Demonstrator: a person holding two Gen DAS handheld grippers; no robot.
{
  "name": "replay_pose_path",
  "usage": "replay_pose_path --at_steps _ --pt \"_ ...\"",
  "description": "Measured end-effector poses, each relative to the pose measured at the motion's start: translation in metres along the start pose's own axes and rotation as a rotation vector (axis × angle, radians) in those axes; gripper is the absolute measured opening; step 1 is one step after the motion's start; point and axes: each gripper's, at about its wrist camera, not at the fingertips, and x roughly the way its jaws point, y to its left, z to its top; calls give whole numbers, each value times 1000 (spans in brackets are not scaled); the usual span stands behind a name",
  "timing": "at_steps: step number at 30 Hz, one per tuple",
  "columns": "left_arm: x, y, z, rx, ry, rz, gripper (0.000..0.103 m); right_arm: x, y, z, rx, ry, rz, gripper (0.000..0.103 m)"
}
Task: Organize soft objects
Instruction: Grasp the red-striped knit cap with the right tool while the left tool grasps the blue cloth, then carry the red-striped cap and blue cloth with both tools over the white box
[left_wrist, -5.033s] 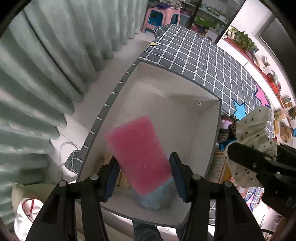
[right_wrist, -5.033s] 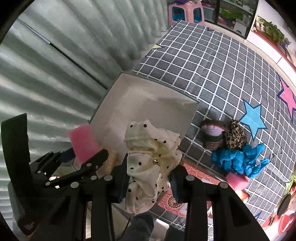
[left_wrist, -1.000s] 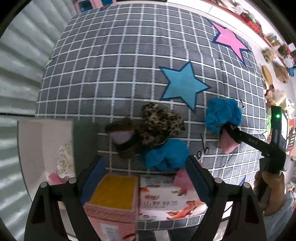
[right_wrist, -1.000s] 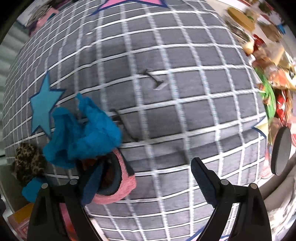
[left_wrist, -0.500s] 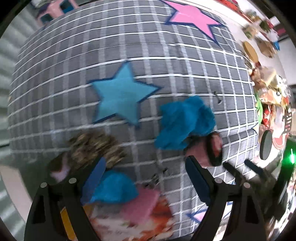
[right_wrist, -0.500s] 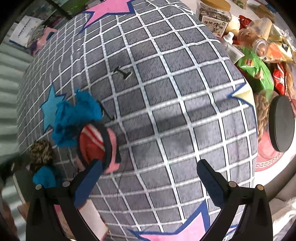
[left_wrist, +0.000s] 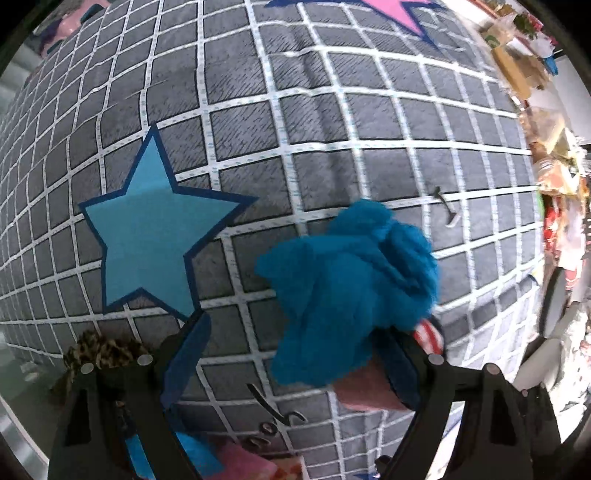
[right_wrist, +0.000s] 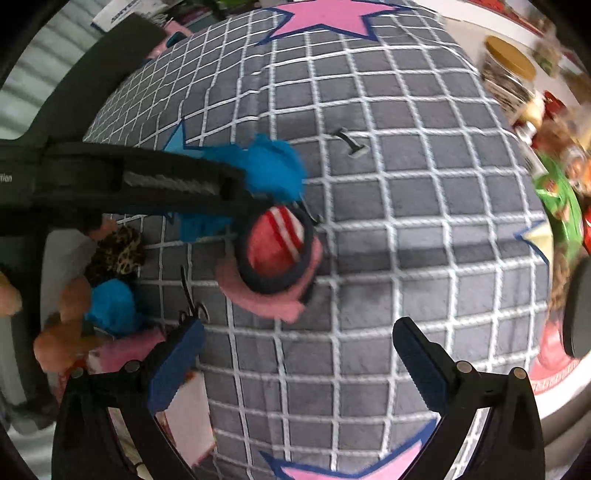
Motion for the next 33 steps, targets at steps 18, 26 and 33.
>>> replay_pose_path --at_steps 18,26,33 --pt "0 -21 35 65 -47 3 13 43 28 40 -12 88 -25 39" --pt "-40 -30 20 90 -163 -16 13 6 -9 30 61 54 -4 39" --pt "-73 -24 -14 76 -212 -15 13 -23 -30 7 126 47 14 39"
